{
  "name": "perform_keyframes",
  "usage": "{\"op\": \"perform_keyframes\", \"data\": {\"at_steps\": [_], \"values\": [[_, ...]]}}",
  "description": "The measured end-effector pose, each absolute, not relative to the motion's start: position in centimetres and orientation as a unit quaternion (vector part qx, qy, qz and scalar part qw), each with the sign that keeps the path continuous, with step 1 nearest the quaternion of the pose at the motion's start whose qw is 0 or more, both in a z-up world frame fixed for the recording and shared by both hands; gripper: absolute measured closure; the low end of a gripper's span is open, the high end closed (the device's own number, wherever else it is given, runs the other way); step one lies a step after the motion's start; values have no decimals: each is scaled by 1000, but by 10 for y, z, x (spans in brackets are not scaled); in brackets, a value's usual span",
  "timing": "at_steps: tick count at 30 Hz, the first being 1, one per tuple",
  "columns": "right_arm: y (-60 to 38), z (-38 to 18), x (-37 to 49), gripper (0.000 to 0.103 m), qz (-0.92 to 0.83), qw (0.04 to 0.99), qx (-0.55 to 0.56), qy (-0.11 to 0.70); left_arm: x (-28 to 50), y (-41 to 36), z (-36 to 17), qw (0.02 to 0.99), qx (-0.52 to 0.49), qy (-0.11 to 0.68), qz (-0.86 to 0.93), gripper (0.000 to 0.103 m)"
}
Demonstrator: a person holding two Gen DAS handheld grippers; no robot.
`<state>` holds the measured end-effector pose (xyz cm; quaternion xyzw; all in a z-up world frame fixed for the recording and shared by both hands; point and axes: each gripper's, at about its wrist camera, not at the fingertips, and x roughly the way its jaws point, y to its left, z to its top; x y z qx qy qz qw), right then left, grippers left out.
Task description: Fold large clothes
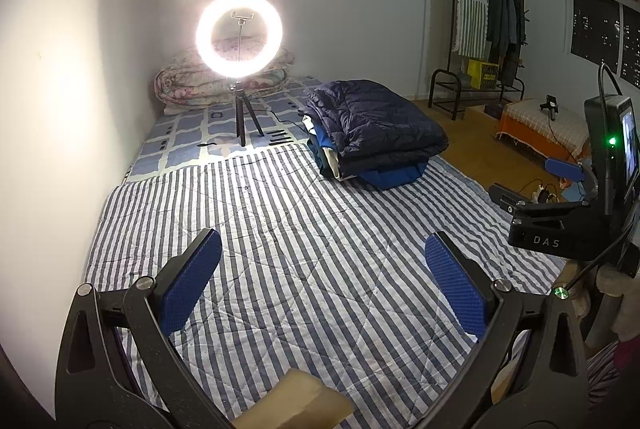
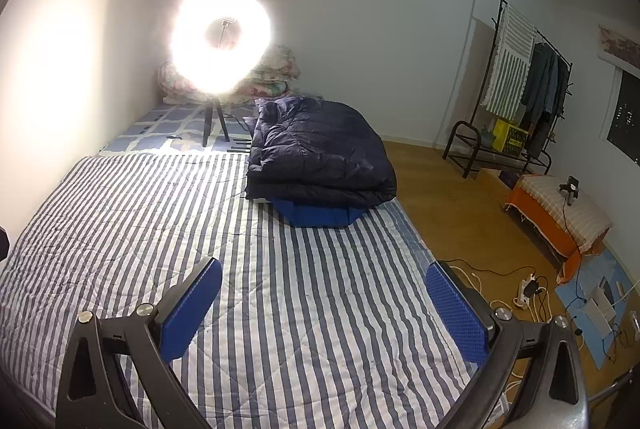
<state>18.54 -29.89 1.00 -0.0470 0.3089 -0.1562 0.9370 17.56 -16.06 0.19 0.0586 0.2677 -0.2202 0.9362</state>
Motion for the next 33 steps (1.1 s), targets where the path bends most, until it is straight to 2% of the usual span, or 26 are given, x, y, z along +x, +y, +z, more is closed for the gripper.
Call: {"op": "perform_keyframes", "data": {"at_steps": [33], "values": [[-298, 7, 185, 0, -153, 937, -52, 310, 169, -163, 7, 938, 62, 259, -220, 0]]}}
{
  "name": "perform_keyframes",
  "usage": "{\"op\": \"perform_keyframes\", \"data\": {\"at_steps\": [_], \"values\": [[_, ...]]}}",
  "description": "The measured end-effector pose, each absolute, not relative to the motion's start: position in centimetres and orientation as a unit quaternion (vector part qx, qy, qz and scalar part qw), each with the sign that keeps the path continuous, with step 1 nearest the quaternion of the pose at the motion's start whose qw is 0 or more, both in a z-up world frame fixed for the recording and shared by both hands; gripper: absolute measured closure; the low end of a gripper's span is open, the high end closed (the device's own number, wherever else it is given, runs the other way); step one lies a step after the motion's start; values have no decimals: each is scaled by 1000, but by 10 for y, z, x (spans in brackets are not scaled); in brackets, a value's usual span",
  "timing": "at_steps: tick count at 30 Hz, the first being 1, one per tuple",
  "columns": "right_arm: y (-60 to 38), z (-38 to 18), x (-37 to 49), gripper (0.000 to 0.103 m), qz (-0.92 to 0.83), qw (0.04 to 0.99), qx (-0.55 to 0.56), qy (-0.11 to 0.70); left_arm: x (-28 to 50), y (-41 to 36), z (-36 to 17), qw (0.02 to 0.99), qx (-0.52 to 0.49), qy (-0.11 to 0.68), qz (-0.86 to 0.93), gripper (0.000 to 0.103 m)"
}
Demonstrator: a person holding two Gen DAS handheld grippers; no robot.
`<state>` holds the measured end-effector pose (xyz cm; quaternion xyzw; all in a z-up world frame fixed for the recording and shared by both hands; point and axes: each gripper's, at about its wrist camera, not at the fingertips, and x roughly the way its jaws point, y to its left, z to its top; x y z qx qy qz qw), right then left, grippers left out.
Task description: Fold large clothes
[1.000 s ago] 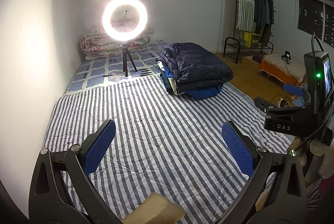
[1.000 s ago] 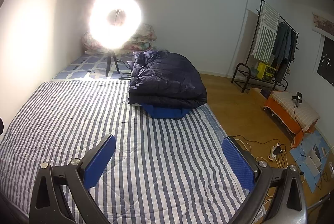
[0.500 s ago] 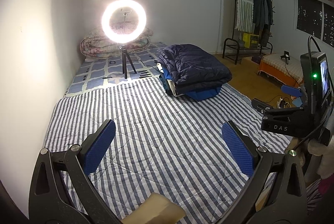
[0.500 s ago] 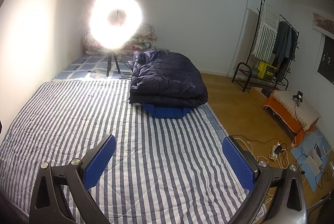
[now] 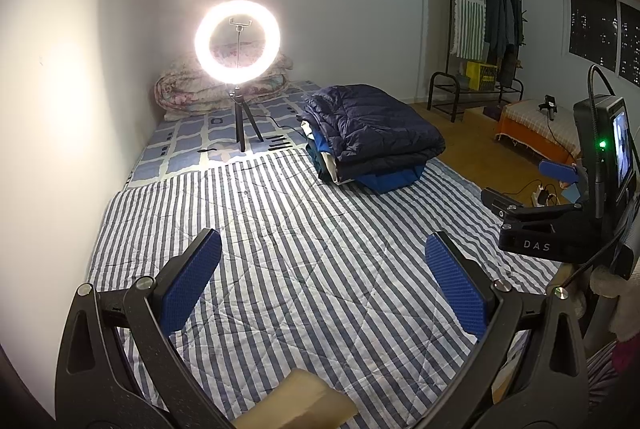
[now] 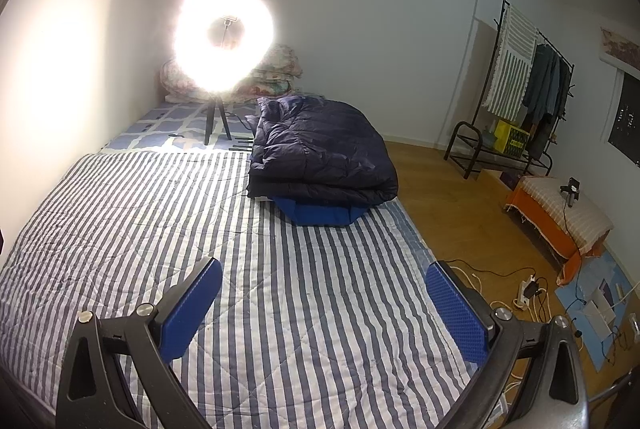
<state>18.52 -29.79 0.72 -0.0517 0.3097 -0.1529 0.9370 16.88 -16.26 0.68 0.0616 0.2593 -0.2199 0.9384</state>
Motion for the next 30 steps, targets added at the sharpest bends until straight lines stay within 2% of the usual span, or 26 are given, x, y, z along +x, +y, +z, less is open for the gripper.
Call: {"op": "perform_keyframes", "data": {"at_steps": [30], "values": [[-298, 5, 186, 0, -150, 935, -57, 315, 169, -156, 3, 939, 67, 262, -213, 0]]}}
